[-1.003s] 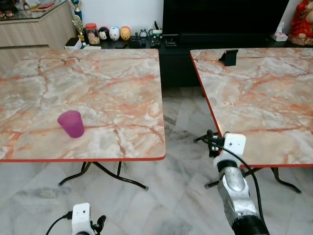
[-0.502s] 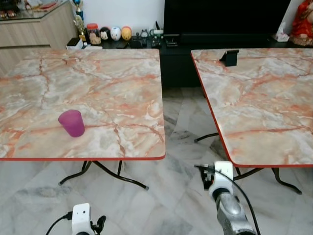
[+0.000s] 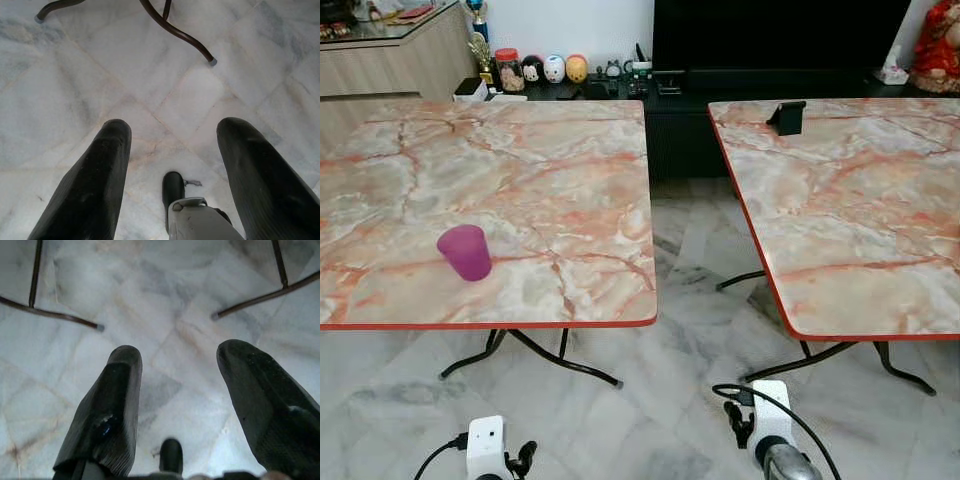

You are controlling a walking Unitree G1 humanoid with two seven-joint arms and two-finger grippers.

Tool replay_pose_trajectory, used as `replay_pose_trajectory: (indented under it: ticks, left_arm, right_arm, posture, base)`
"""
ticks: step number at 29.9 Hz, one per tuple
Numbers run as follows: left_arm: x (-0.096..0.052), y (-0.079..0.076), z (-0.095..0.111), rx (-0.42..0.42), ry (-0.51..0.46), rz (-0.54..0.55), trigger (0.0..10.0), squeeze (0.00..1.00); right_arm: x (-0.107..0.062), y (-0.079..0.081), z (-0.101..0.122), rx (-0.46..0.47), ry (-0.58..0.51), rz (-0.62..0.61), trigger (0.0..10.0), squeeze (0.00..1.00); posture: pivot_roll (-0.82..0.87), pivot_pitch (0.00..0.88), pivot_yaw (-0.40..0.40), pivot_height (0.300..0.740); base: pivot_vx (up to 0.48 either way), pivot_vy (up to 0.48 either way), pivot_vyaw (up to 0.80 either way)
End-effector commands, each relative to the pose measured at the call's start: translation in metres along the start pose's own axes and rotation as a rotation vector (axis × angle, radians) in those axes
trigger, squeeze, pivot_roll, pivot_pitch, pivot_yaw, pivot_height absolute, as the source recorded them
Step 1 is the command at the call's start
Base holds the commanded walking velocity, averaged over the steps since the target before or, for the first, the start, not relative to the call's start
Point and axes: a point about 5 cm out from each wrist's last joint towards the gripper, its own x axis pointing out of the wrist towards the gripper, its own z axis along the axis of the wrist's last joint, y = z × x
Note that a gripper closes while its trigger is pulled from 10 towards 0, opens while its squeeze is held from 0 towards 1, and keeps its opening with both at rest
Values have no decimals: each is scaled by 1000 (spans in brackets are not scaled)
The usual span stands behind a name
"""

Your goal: Setting the table

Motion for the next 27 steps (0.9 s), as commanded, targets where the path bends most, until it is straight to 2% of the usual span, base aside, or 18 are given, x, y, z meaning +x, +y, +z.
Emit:
replay_pose_trajectory:
  ticks: [1,4,7,8,14,27]
  left_arm:
    - [-2,4,-5,-11,20,14,10000,0]
    - [-2,4,-5,-9,19,13,10000,0]
    - [-2,4,-6,-8,20,12,10000,0]
    - [-2,4,-5,-8,18,12,10000,0]
    - [-2,4,-5,-7,17,13,10000,0]
    - [-2,4,-4,-3,14,14,10000,0]
  right_arm:
    - [-3,1,-12,-5,53,-3,10000,0]
    - [-4,3,-17,19,80,-19,10000,0]
    - [-5,7,-25,-8,122,-14,10000,0]
    - [-5,9,-25,17,119,-17,10000,0]
    - [-3,14,-20,18,111,-5,10000,0]
    - [-3,11,-17,19,87,-5,10000,0]
  posture:
    - [-45,0,20,740]
    - [-46,0,21,740]
    - [-44,0,21,740]
    - [-43,0,21,740]
    - [-43,0,21,740]
    - [-38,0,24,740]
  base:
    - [0,0,0]
    - [0,397,0]
    - [0,352,0]
    - [0,356,0]
    - [0,341,0]
    - [0,331,0]
